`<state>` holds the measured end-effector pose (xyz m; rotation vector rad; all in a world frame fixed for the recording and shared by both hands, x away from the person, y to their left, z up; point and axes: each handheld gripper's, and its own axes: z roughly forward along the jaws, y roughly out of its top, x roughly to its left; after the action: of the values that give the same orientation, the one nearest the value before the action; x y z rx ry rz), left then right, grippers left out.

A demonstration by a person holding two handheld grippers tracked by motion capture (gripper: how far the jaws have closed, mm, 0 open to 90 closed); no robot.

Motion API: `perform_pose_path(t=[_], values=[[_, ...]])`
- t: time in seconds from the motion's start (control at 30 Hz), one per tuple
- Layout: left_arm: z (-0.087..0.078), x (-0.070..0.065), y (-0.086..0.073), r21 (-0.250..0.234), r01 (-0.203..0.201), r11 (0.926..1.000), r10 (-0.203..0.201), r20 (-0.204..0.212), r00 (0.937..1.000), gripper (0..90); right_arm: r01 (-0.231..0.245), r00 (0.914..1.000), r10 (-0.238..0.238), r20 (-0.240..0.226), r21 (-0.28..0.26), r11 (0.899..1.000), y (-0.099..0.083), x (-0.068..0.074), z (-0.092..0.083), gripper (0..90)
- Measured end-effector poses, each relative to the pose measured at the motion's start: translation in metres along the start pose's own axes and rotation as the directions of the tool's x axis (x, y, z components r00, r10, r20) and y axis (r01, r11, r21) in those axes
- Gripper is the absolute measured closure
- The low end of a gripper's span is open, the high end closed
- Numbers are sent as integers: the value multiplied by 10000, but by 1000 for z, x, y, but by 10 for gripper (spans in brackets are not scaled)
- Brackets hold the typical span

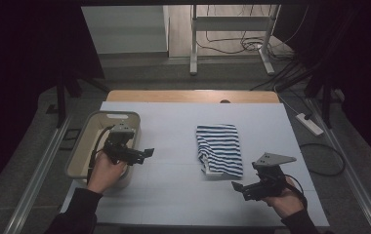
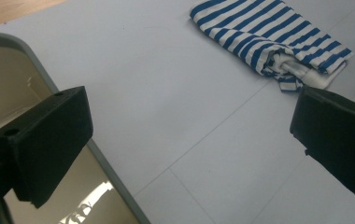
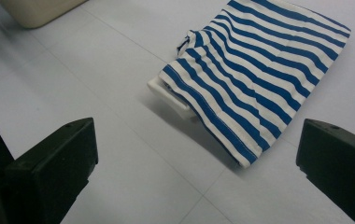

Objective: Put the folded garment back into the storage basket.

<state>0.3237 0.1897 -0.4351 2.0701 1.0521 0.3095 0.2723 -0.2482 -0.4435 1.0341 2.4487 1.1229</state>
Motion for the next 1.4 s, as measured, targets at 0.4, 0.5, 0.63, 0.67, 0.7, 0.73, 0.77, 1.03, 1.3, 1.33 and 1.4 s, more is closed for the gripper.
perform_pose_path(t=[0.4, 0.5, 0.63, 0.67, 0.7, 0.73, 0.77, 1.03, 1.3, 1.33, 1.4], values=[[23, 0, 18, 62, -212, 9998, 211, 91, 9997, 0, 162, 9999, -163, 25, 385, 9991, 2, -4, 10, 0], [29, -1, 23, 70, -260, 9996, 260, 104, 9996, 0, 240, 9997, -243, 49, 419, 9988, 3, -4, 12, 0], [38, -2, 28, 158, -359, 9992, 357, 144, 9993, 0, 318, 9995, -319, 27, 405, 9987, 4, -4, 15, 0], [41, -3, 29, 202, -378, 9991, 375, 154, 9992, 0, 318, 9995, -319, 27, 405, 9987, 4, -4, 15, 0], [43, -3, 31, 216, -403, 9990, 399, 175, 9991, 0, 337, 9994, -338, -3, 442, 9985, 5, -4, 15, 0], [47, -4, 33, 244, -455, 9987, 451, 192, 9988, 0, 422, 9991, -419, -67, 459, 9981, 5, -4, 16, 0], [47, -4, 33, 244, -455, 9987, 451, 192, 9988, 0, 422, 9991, -419, -67, 459, 9981, 5, -4, 16, 0], [63, -6, 44, 115, -444, 9990, 440, 267, 9987, 0, 455, 9988, -444, -182, 664, 9968, 6, -5, 22, 0], [79, -12, 51, 181, -642, 9978, 636, 285, 9976, 0, 501, 9984, -482, -289, 706, 9962, 8, -6, 26, 0], [82, -13, 53, 230, -685, 9974, 677, 328, 9972, 0, 505, 9984, -486, -279, 731, 9960, 8, -7, 27, 0], [87, -15, 55, 363, -809, 9961, 798, 315, 9963, 0, 475, 9985, -454, -291, 790, 9957, 9, -8, 29, 0]])
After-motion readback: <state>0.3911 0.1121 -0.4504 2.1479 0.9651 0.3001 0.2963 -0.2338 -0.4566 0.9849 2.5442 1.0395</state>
